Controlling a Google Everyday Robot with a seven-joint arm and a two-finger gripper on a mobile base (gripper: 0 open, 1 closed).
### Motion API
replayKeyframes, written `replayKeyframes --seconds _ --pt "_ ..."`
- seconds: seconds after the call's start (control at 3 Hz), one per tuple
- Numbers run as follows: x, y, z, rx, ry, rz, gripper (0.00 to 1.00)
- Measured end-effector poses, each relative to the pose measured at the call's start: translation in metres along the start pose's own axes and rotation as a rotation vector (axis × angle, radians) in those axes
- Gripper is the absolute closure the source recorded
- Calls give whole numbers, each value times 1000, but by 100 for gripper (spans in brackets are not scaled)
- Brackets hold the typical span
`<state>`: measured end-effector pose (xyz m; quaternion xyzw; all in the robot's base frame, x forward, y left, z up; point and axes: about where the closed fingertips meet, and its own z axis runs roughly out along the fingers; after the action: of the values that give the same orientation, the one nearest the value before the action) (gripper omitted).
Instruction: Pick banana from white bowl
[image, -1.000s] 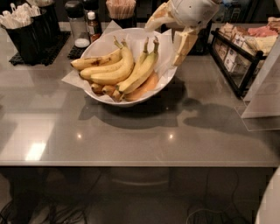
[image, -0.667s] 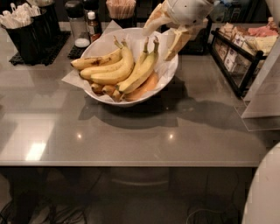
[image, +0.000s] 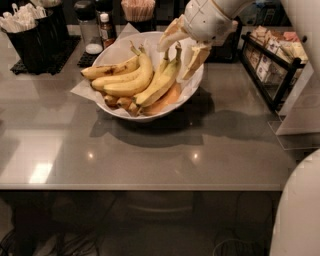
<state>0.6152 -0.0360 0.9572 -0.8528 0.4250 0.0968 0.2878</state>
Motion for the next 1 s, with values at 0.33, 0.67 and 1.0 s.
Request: replayKeyframes --seconds 0.33,0.67,1.0 --pt "4 12 17 -19 -45 26 42" --pt "8 19 32 -34 -84 38 41" --pt "10 15 41 -45 -98 21 40"
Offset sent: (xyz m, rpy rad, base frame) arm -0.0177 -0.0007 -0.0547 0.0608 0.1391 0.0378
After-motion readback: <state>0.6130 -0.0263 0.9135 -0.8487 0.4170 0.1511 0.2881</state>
